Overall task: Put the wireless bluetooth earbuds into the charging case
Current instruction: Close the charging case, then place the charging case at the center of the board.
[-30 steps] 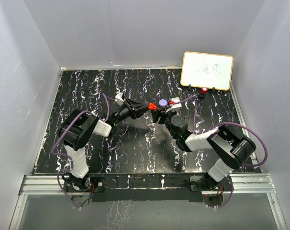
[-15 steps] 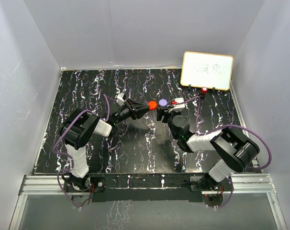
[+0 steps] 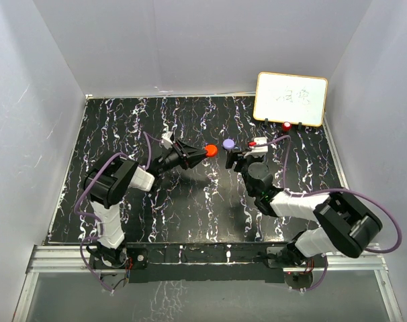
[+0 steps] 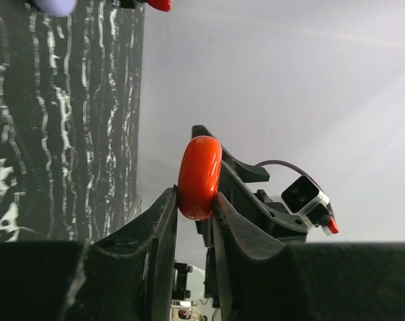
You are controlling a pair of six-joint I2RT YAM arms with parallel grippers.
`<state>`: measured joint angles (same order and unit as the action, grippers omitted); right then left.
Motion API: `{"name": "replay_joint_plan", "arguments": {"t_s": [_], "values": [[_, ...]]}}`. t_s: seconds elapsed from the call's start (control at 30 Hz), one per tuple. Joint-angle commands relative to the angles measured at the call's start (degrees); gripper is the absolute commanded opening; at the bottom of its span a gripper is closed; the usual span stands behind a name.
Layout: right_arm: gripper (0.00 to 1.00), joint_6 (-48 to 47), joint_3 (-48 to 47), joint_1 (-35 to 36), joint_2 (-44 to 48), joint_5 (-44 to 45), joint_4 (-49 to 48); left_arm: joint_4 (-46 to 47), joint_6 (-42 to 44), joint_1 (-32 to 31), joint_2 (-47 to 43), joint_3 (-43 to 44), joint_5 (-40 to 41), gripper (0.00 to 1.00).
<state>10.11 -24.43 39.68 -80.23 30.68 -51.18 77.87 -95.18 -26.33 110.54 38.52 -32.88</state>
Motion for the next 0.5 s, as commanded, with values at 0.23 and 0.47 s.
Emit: {"name": "replay_joint_plan", "arguments": {"t_s": [0.23,0.47], "values": [[0.86,5.2,-3.8,-0.8,10.7,-1.2,22.2,-26.1,25.5,5.0,-5.5,3.0,-5.9,0.00],[0.93,6.8,-4.1,-1.5,14.8,-1.7,25.3,-46.6,40.0,4.9,-7.1,12.2,-2.3,0.00]]}}
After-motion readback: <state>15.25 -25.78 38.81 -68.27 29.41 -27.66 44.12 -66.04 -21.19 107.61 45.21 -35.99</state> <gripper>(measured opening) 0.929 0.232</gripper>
